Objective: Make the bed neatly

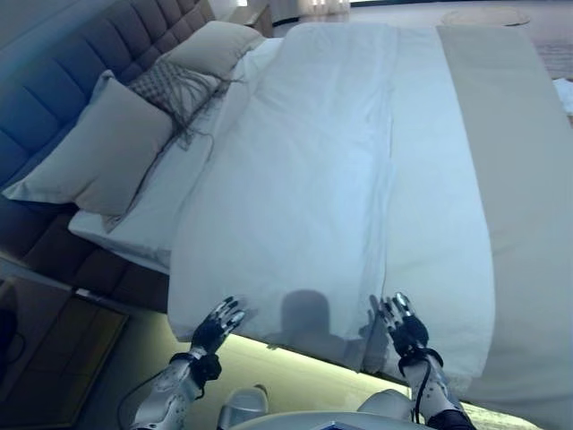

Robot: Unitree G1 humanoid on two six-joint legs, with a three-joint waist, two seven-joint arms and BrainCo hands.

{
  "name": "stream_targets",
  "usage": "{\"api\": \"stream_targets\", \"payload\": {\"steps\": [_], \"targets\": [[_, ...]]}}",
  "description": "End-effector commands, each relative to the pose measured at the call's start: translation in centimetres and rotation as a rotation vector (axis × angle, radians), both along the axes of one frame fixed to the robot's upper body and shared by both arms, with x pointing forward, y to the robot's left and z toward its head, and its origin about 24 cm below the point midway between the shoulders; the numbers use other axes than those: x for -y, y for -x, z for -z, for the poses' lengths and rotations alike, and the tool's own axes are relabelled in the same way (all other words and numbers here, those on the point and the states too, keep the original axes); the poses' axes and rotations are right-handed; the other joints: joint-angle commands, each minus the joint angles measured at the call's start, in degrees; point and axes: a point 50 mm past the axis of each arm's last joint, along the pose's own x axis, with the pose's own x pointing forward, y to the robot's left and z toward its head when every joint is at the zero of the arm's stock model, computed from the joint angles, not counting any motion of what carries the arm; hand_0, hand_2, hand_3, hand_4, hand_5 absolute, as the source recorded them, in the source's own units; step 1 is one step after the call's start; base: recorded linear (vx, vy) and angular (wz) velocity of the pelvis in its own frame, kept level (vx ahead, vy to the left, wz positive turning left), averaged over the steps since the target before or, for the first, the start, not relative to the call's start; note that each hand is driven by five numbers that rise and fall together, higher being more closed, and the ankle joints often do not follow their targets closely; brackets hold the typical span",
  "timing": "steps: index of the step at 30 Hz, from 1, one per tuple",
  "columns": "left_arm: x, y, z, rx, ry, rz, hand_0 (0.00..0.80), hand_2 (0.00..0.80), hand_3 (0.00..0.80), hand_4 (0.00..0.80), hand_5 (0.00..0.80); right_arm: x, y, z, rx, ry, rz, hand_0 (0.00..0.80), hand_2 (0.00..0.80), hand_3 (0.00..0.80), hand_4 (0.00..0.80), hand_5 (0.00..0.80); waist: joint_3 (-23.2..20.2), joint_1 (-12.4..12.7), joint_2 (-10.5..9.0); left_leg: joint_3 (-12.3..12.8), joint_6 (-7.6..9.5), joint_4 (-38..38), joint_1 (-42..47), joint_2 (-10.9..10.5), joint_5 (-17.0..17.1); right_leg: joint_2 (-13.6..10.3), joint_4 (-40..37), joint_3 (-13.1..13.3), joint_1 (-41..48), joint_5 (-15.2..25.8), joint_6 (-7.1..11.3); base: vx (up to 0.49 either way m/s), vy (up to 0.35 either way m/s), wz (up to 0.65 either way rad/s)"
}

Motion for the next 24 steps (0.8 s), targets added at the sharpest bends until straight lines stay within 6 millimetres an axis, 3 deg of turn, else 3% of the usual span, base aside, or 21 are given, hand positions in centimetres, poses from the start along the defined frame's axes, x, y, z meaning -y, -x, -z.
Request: {"api": "stream_targets", "payload": {"steps": [1, 4, 6, 9, 12, 15, 16, 18, 21, 22, 24], "targets": [[-2.8, -3.4, -4.7, 0.261, -0.073, -0.088, 0.0, 0.0, 0.0, 0.0, 0.0, 0.2, -3.7, -3.2, 0.167, 0.058, 0.012, 0.0, 0.0, 0.0, 0.0, 0.0, 1.82, 2.37, -1.06, -3.95, 4.7, 1.71, -2.59, 4.44, 2.41, -1.36, -9.1, 1.44, 0.19, 20.83, 0.03, 0.029, 0.101, 0.11], [-1.7, -3.3, -4.5, 0.25, 0.051, -0.092, 0.0, 0.0, 0.0, 0.0, 0.0, 1.0, -3.5, -3.2, 0.121, 0.076, 0.036, 0.0, 0.0, 0.0, 0.0, 0.0, 1.36, 2.75, -1.03, -3.74, 3.03, -0.97, -1.76, 7.12, 5.25, 0.68, -12.59, -0.84, 3.73, 17.11, -0.6, 0.012, 0.197, -0.01], [-1.0, -3.1, -4.2, 0.232, 0.092, -0.067, 0.0, 0.0, 0.0, 0.0, 0.0, 1.8, -3.1, -3.2, 0.116, 0.107, 0.049, 0.0, 0.0, 0.0, 0.0, 0.0, 1.33, 3.0, -1.07, -3.09, 2.1, -1.25, -2.13, 7.83, 6.09, 1.02, -14.48, -2.79, 5.49, 17.19, -0.46, -0.031, 0.263, 0.08], [0.0, -2.4, -3.2, 0.171, 0.115, -0.024, 0.0, 0.0, 0.0, 0.0, 0.0, 2.8, -2.4, -3.1, 0.12, 0.106, 0.112, 0.0, 0.0, 0.0, 0.0, 0.0, 2.0, 4.23, -2.96, -3.89, 3.15, 2.47, -3.37, 4.24, 3.11, -1.99, -15.33, -3.57, 6.55, 21.18, 0.8, 0.029, 0.264, 0.02], [-0.2, -0.9, -2.3, 0.131, 0.073, 0.017, 0.0, 0.0, 0.0, 0.0, 0.0, 2.8, -1.6, -2.9, 0.147, 0.062, 0.147, 0.0, 0.0, 0.0, 0.0, 0.0, 2.05, 5.21, -4.6, -3.62, 6.3, 4.12, -2.16, -0.16, -0.77, -5.8, -16.15, -2.89, 6.64, 28.0, 1.28, 0.066, 0.227, -0.03], [-0.3, -0.7, -2.5, 0.13, 0.015, 0.059, 0.0, 0.0, 0.0, 0.0, 0.0, 2.8, -1.0, -2.4, 0.139, 0.035, 0.165, 0.0, 0.0, 0.0, 0.0, 0.0, 1.08, 4.78, -4.13, -1.67, 8.83, 2.42, -0.81, -2.69, -1.05, -5.25, -13.49, -0.66, 4.81, 31.72, 1.28, 0.013, 0.208, -0.01], [-0.2, -1.0, -2.6, 0.13, 0.003, 0.077, 0.0, 0.0, 0.0, 0.0, 0.0, 2.7, -0.7, -2.1, 0.132, 0.02, 0.178, 0.0, 0.0, 0.0, 0.0, 0.0, 0.44, 4.02, -3.46, -1.08, 10.07, 1.41, -0.2, -3.57, -0.89, -3.53, -10.89, 0.98, 4.21, 29.69, 0.96, -0.015, 0.239, 0.03], [-0.1, -1.6, -2.9, 0.145, -0.009, 0.101, 0.0, 0.0, 0.0, 0.0, 0.0, 2.6, -0.3, -1.8, 0.136, 0.005, 0.192, 0.0, 0.0, 0.0, 0.0, 0.0, -0.58, 2.88, -3.06, -0.96, 11.51, 0.01, 0.02, -5.01, 0.04, -0.52, -9.17, 0.99, 4.26, 27.53, 0.07, -0.02, 0.197, 0.06], [0.6, -2.4, -3.2, 0.158, -0.008, 0.102, 0.0, 0.0, 0.0, 0.0, 0.0, 2.6, 0.6, -1.1, 0.117, -0.017, 0.208, 0.0, 0.0, 0.0, 0.0, 0.0, -2.12, 1.26, -2.67, -1.29, 13.01, -3.18, 1.92, -7.49, 1.67, 7.62, -7.91, -2.98, 5.23, 23.52, -1.37, 0.021, 0.14, 0.03], [0.6, -2.5, -3.3, 0.156, -0.005, 0.095, 0.0, 0.0, 0.0, 0.0, 0.0, 2.5, 0.6, -1.1, 0.111, -0.018, 0.203, 0.0, 0.0, 0.0, 0.0, 0.0, -2.32, 1.06, -2.64, -1.02, 13.09, -3.8, 2.35, -7.8, 1.95, 8.95, -7.79, -4.06, 5.03, 23.23, -1.51, 0.027, 0.061, 0.0], [0.7, -3.2, -3.4, 0.149, 0.015, 0.068, 0.0, 0.0, 0.0, 0.0, 0.0, 2.2, 0.6, -0.8, 0.103, -0.023, 0.175, 0.0, 0.0, 0.0, 0.0, 0.0, -3.08, 0.49, -2.88, -0.19, 12.66, -5.54, 3.51, -8.62, 3.09, 15.29, -13.17, -7.96, 6.38, 18.88, -3.41, 0.012, -0.035, -0.06]]}}
